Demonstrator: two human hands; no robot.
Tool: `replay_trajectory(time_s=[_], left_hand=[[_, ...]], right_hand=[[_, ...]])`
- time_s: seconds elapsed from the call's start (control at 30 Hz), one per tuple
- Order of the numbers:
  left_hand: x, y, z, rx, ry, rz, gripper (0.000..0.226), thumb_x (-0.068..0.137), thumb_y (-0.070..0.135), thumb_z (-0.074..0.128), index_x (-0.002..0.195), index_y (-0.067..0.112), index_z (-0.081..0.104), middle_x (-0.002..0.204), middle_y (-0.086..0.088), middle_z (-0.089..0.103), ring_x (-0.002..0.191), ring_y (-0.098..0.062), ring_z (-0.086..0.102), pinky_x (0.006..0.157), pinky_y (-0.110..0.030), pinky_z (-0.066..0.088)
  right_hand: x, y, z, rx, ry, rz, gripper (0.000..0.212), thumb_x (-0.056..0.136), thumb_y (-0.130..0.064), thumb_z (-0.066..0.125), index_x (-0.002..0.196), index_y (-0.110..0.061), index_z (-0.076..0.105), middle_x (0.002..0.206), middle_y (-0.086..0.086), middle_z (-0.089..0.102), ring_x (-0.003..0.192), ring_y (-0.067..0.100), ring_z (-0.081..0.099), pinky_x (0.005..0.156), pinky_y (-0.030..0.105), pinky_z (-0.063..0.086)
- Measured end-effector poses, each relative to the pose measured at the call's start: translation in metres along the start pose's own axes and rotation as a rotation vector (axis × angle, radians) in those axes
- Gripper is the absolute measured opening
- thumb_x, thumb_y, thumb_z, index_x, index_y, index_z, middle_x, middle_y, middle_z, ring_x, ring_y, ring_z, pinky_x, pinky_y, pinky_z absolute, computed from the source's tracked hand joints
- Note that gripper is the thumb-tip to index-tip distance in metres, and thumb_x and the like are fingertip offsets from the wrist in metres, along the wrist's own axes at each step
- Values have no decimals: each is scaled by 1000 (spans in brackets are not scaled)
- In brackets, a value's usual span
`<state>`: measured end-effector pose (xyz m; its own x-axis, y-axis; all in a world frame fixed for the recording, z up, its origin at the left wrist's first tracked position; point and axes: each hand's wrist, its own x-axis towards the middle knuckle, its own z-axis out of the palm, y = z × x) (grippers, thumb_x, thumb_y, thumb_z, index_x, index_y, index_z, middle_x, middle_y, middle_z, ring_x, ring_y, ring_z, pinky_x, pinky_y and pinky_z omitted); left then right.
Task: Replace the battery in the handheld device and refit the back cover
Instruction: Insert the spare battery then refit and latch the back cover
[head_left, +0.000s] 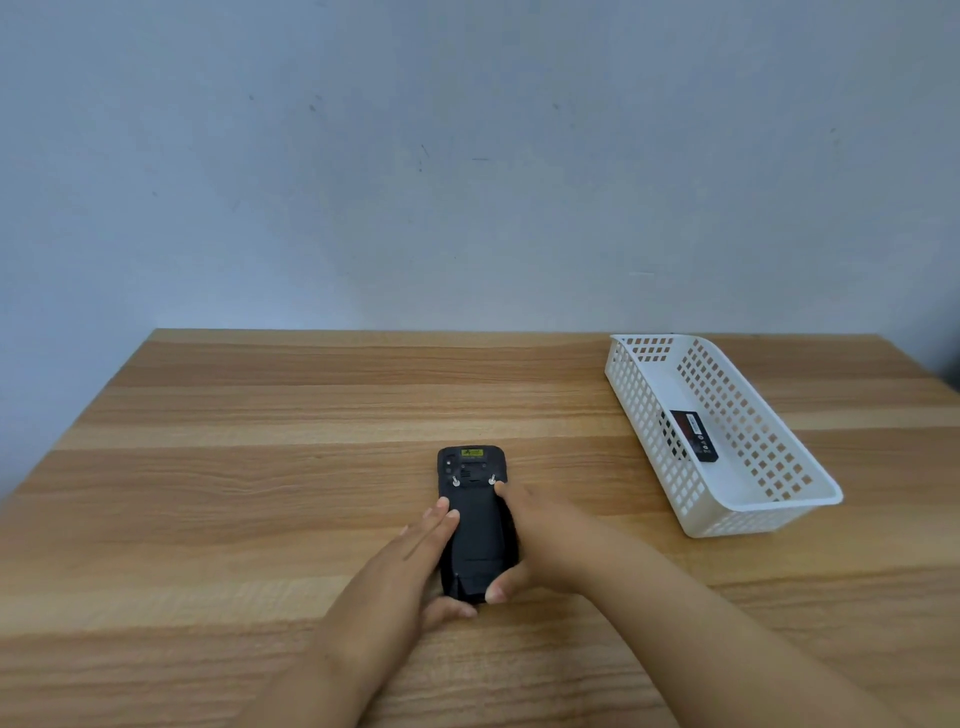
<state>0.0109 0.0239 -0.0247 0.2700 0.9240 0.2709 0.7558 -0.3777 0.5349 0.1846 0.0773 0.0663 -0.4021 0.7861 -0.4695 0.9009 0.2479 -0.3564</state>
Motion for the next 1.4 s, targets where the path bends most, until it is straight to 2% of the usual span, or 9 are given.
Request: replay_trajectory(time_s=[0.07,0.23,0.63,0.8,0.9,1.07,1.2,1.3,1.4], left_hand=[[0,-1,1,-2,5,-4,92,67,80,33,135,18,34,143,3,27,130,3,14,106,-11,0],[1,0,1,-19,19,-21,101,62,85,30,136,16,34,142,6,25,129,4,13,105,-11,-1],[1,0,1,32,42,1,86,64,65,48,134,17,35,141,3,29,128,0,22,105,-21,14],[-1,-2,2,35,46,2,90,65,75,39,136,21,31,143,5,27,128,0,25,104,-22,23],[0,0,0,46,51,4,86,65,67,45,134,17,34,141,2,31,128,0,21,104,-22,21],[0,3,-2,81,65,6,83,65,66,45,132,17,38,139,2,34,127,-1,26,98,-30,36],[-1,3,-2,60,58,-11,85,64,66,46,134,18,36,141,4,30,127,0,25,101,-37,35],[-1,4,-2,51,48,-24,86,64,66,46,134,19,35,142,5,29,126,-3,31,103,-38,32],[-1,2,-1,42,42,-22,85,64,66,47,134,20,33,142,5,28,128,1,22,103,-42,30]], right_hand=[[0,-2,-3,-9,-12,12,109,64,-34,82,146,-19,12,144,3,40,128,24,43,102,36,40],[3,-8,-7,-121,-63,15,126,67,-37,80,147,-23,-15,148,6,35,130,27,41,101,39,40],[5,-7,-9,-149,-73,30,124,65,-42,80,148,-23,-10,151,5,28,134,26,36,105,39,37],[4,-7,-10,-146,-64,39,124,64,-42,81,148,-24,-8,152,5,27,134,26,36,103,39,37],[4,-6,-10,-172,-54,44,124,64,-46,80,148,-26,-8,151,6,28,132,27,37,101,38,38],[3,-4,-8,-239,-42,58,123,62,-55,77,148,-29,-7,146,7,33,127,27,42,95,41,43],[2,-2,-8,-302,23,54,119,58,-62,75,147,-31,3,142,3,40,125,25,45,90,41,45],[2,-3,-7,-308,62,46,115,56,-61,76,146,-28,12,142,2,40,128,25,42,96,41,42],[2,-4,-5,-260,84,37,111,56,-56,79,144,-25,19,142,2,40,130,24,39,101,40,36]])
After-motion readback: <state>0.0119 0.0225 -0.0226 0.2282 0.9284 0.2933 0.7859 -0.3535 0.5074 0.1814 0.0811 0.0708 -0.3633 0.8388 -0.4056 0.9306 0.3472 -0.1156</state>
